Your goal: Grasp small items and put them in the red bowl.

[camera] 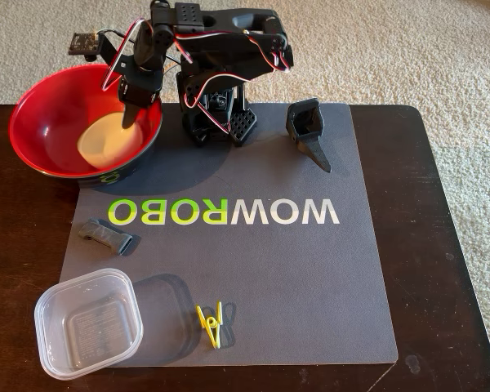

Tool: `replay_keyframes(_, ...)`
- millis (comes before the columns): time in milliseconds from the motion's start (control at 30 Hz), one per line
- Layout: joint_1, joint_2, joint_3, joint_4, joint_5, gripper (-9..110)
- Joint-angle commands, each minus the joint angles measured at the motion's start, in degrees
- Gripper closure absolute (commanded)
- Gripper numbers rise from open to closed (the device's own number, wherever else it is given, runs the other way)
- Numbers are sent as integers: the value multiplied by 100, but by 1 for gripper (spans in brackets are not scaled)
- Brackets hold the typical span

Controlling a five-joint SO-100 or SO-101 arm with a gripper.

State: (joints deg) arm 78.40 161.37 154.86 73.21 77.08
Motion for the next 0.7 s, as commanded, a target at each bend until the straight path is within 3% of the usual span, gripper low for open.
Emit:
replay_keyframes(0, -413, -993, -1187, 404, -246, 72)
replay_keyframes(267, -1819, -2795, -4324, 2057, -1468, 71)
replay_keyframes(467, -3050, -4676, -6398, 2083, -2514, 71)
replay_keyframes(667, -3437, -7488, -8912, 2065, -2681, 68)
